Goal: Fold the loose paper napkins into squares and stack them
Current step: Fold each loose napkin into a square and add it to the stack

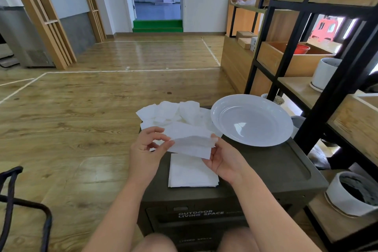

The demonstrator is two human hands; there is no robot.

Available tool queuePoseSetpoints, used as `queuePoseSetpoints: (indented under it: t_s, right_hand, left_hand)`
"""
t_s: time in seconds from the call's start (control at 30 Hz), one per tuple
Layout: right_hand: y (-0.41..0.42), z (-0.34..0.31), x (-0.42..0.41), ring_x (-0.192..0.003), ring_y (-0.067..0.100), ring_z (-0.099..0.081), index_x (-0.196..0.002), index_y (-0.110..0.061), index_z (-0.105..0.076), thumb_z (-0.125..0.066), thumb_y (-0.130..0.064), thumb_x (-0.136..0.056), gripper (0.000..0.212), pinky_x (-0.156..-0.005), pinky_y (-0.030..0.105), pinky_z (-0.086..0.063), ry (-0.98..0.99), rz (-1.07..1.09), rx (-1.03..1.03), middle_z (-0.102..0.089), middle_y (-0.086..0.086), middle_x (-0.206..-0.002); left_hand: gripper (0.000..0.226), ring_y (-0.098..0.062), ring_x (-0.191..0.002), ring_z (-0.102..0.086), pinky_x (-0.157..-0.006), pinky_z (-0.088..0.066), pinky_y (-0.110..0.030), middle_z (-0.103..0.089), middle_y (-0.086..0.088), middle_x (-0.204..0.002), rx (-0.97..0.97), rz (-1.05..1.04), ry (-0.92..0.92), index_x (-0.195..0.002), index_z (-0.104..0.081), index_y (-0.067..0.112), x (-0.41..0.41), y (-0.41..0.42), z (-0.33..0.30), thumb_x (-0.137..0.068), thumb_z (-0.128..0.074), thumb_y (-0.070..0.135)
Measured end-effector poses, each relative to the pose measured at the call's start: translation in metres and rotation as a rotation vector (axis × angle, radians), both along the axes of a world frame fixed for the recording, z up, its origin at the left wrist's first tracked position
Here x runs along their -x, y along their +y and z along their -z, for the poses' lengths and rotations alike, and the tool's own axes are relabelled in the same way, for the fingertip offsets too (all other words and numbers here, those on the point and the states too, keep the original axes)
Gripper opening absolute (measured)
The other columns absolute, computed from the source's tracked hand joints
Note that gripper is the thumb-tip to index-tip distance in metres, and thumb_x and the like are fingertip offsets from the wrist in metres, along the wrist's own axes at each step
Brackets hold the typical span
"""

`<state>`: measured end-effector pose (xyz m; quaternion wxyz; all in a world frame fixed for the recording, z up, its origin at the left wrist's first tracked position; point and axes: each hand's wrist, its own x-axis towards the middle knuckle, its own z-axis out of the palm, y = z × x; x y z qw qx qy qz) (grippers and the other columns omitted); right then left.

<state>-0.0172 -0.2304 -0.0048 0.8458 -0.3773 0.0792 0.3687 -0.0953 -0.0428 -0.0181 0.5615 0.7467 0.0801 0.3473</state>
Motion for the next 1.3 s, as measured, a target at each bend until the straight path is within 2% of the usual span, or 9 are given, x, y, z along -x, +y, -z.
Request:
queuePoseSetpoints:
  t_s: [0.17,0.27,0.4,0.5,0.6,0.77,0.83,1.0,1.3]
  right_hand:
    - [-0.003,-0.002,-0.004,-0.095,0.024,-0.071,-0.114,-0.017,-0.061,-0.052,-0.023,-0.097,0.020,-0.067,0.037,-0.059,-0.075,-0.003,0.060,-0.073,0.009,-0.105]
    - [0.001,-0.004,-0.004,-0.099,0.023,-0.069,-0.118,-0.023,-0.059,-0.050,-0.027,-0.098,0.023,-0.073,0.039,-0.059,-0.203,-0.033,0.153,-0.072,0.005,-0.109]
    - [0.005,-0.004,-0.002,-0.107,0.021,-0.065,-0.118,-0.027,-0.060,-0.052,-0.033,-0.096,0.024,-0.090,0.044,-0.054,-0.339,-0.048,0.301,-0.069,0.002,-0.115]
    - [0.005,-0.003,-0.001,-0.106,0.020,-0.065,-0.115,-0.028,-0.061,-0.052,-0.035,-0.096,0.022,-0.091,0.044,-0.053,-0.378,-0.038,0.339,-0.069,0.000,-0.113]
    - [0.006,-0.005,0.002,-0.103,0.015,-0.062,-0.101,-0.034,-0.064,-0.053,-0.041,-0.094,0.015,-0.086,0.039,-0.054,-0.476,-0.005,0.475,-0.067,-0.009,-0.108]
    - [0.005,0.004,0.005,-0.059,0.017,-0.051,-0.063,-0.009,-0.061,-0.053,-0.034,-0.094,0.040,-0.063,0.031,-0.046,-0.740,0.138,0.797,-0.057,0.012,-0.067]
    - [0.003,0.010,0.006,-0.047,0.005,-0.037,-0.047,-0.019,-0.046,-0.052,-0.033,-0.093,0.049,-0.055,0.023,-0.030,-0.856,0.149,0.948,-0.041,-0.005,-0.047]
    - [0.005,0.024,0.007,-0.056,0.007,-0.048,-0.066,-0.013,-0.057,-0.050,-0.036,-0.094,0.037,-0.051,0.018,-0.032,-1.032,0.121,1.293,-0.054,-0.005,-0.060]
    - [0.007,0.042,0.010,-0.056,0.006,-0.046,-0.073,-0.021,-0.051,-0.049,-0.038,-0.094,0.027,-0.047,0.021,-0.033,-1.061,0.082,1.490,-0.051,-0.009,-0.063]
  left_hand:
    - [0.034,0.008,-0.090,-0.058,-0.078,-0.041,-0.007,-0.062,0.023,-0.096,0.098,0.107,0.129,-0.062,-0.069,0.034,0.001,0.001,0.004,-0.093,-0.055,0.031]
    - [0.010,0.003,-0.096,-0.059,-0.083,-0.045,-0.023,-0.064,0.023,-0.097,0.188,0.024,0.231,-0.086,-0.065,0.042,-0.008,0.000,0.000,-0.090,-0.056,0.041]
    - [0.045,-0.003,-0.111,-0.054,-0.090,-0.041,-0.023,-0.058,0.019,-0.120,0.144,0.130,0.430,-0.128,-0.055,0.029,-0.017,-0.005,-0.002,-0.087,-0.058,0.049]
    - [0.017,0.000,-0.082,-0.067,-0.068,-0.046,-0.014,-0.072,0.017,-0.089,0.157,0.134,0.363,-0.093,-0.072,0.028,-0.018,-0.011,-0.004,-0.091,-0.058,0.037]
    - [0.048,-0.009,-0.043,-0.035,-0.048,-0.025,-0.024,-0.039,0.011,-0.044,0.131,0.021,0.316,-0.049,-0.040,0.021,-0.017,-0.016,0.000,-0.093,-0.057,0.032]
    - [0.050,-0.006,-0.041,-0.028,-0.045,-0.022,-0.022,-0.032,0.010,-0.043,0.067,-0.011,0.404,-0.053,-0.033,0.019,-0.012,-0.022,0.002,-0.094,-0.053,0.039]
    - [0.050,-0.006,-0.041,-0.029,-0.046,-0.022,-0.023,-0.032,0.009,-0.043,0.010,-0.042,0.472,-0.053,-0.033,0.018,-0.010,-0.024,0.006,-0.094,-0.052,0.039]
    - [0.044,-0.008,-0.047,-0.036,-0.047,-0.022,-0.023,-0.042,0.004,-0.052,-0.210,-0.155,0.573,-0.057,-0.046,0.012,-0.007,-0.027,0.017,-0.097,-0.047,0.032]
    - [0.020,0.000,-0.063,-0.046,-0.050,-0.029,-0.017,-0.051,0.015,-0.072,-0.326,-0.267,0.699,-0.082,-0.052,0.025,-0.004,-0.036,0.027,-0.095,-0.049,0.040]
